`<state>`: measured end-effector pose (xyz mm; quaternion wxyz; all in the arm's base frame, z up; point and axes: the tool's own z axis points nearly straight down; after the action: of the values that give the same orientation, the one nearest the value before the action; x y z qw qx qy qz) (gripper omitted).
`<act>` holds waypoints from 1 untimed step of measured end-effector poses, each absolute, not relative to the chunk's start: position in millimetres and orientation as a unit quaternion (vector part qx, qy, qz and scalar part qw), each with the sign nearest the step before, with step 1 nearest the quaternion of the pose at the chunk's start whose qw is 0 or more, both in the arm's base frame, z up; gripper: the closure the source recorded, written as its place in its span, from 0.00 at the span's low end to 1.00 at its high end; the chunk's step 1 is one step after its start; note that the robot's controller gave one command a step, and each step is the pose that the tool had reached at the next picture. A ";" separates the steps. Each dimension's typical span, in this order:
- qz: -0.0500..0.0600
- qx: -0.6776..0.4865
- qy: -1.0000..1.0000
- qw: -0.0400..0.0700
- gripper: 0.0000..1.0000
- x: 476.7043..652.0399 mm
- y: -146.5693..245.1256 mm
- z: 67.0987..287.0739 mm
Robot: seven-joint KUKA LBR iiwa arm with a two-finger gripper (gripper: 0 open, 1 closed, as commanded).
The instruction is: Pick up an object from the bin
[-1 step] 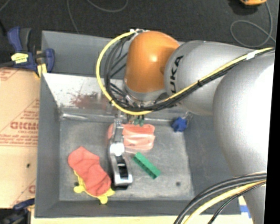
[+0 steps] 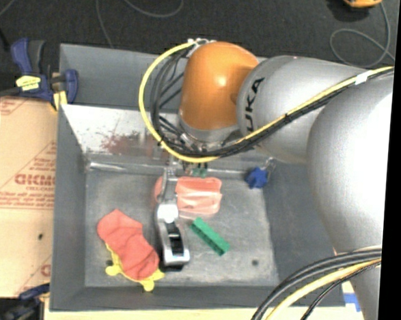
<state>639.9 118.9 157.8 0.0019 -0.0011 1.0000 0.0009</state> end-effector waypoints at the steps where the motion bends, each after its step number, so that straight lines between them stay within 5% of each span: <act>1: 0.001 -0.055 0.998 0.000 0.00 637.5 78.0 105.1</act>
Offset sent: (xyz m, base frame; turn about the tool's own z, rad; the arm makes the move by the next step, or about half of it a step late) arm -0.0070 -0.0682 -0.0238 -0.0998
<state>637.5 78.0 105.1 -0.0002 -0.0549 0.9985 0.0009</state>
